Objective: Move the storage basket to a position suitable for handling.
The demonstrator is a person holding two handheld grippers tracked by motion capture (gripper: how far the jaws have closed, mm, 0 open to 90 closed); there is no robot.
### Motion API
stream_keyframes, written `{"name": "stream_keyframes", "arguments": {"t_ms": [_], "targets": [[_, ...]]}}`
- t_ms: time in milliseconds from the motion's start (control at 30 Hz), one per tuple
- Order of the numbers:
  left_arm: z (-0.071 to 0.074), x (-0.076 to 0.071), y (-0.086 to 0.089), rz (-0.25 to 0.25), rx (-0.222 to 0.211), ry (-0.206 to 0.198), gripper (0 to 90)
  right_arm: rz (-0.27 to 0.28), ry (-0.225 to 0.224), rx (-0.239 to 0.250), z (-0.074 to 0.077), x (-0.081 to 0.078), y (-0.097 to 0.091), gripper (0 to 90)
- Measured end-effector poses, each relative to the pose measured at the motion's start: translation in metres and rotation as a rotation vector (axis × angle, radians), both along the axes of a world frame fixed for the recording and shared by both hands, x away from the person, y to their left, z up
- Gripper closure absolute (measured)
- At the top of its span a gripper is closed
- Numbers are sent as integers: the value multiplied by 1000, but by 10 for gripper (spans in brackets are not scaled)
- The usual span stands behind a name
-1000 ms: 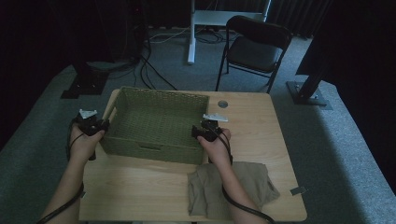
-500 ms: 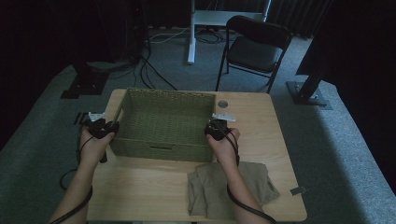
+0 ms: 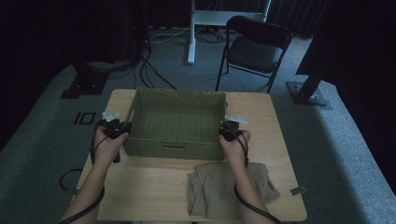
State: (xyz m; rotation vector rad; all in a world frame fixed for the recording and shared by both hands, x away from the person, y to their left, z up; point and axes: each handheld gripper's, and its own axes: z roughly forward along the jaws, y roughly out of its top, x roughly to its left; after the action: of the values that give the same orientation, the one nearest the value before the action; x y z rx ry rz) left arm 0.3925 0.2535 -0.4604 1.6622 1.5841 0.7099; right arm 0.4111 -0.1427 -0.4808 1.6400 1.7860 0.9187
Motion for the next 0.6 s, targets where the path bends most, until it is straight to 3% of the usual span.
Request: {"name": "stream_keyframes", "arguments": {"t_ms": [133, 167, 233, 267, 600], "targets": [[0, 3, -10, -25, 2, 6, 723, -5, 6, -6, 1, -1, -11, 802], [0, 3, -10, -25, 2, 6, 784, -6, 7, -15, 1, -1, -14, 807], [-1, 4, -15, -41, 17, 9, 797, -18, 8, -12, 1, 0, -22, 807], [-1, 4, -21, -48, -5, 12, 797, -23, 10, -8, 1, 0, -26, 808], [-5, 7, -52, -98, -47, 38, 799, -23, 0, -25, 1, 1, -64, 810]]}}
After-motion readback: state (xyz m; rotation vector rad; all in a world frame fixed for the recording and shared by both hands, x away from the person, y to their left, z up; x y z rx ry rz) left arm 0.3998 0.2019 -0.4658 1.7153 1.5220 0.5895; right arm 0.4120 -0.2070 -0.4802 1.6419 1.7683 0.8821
